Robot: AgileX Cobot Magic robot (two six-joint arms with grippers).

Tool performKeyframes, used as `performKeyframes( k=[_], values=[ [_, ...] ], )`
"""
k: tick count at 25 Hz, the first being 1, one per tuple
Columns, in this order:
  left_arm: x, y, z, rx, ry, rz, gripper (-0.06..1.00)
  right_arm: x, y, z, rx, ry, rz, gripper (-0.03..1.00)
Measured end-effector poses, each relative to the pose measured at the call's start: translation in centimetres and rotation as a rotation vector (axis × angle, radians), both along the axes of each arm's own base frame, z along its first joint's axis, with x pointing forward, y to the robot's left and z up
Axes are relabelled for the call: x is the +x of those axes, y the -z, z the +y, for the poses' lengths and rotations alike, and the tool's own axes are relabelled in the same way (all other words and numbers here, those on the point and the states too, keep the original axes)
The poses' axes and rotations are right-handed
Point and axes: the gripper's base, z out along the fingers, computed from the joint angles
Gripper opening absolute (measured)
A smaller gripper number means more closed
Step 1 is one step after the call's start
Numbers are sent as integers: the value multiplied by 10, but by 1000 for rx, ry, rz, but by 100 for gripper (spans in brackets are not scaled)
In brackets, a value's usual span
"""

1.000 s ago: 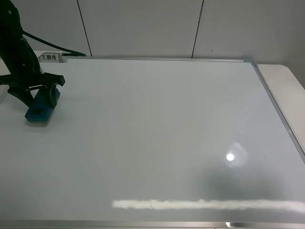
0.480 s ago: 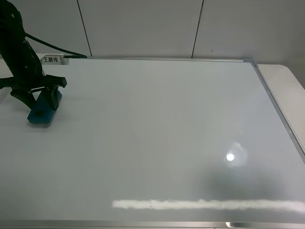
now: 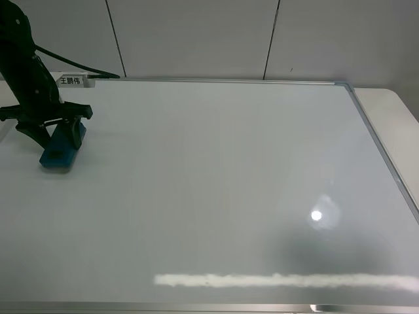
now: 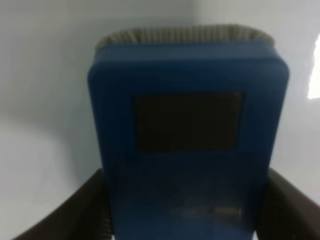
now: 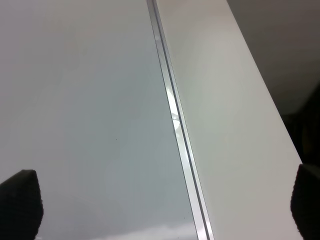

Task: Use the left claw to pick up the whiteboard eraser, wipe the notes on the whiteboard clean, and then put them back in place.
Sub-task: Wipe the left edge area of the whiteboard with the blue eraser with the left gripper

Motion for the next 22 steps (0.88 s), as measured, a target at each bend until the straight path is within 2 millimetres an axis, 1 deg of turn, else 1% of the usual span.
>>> performKeyframes(
  k=[11, 14, 15, 16, 19, 20, 22],
  values=[
    [-2, 0, 0, 0, 0, 22, 56, 0, 0, 0, 0, 0, 0, 99],
    [-2, 0, 0, -1, 23, 22, 56, 0, 0, 0, 0, 0, 0, 99],
    [-2, 0, 0, -1, 33, 22, 59, 0, 0, 0, 0, 0, 0, 99],
    [-2, 0, 0, -1, 33, 22, 65, 0, 0, 0, 0, 0, 0, 99],
    [-2, 0, 0, -1, 33, 22, 88, 0, 0, 0, 0, 0, 0, 99],
    [-2, 0, 0, -1, 33, 22, 92, 0, 0, 0, 0, 0, 0, 99],
    [-2, 0, 0, -1, 33, 22, 97, 0, 0, 0, 0, 0, 0, 99]
  ],
)
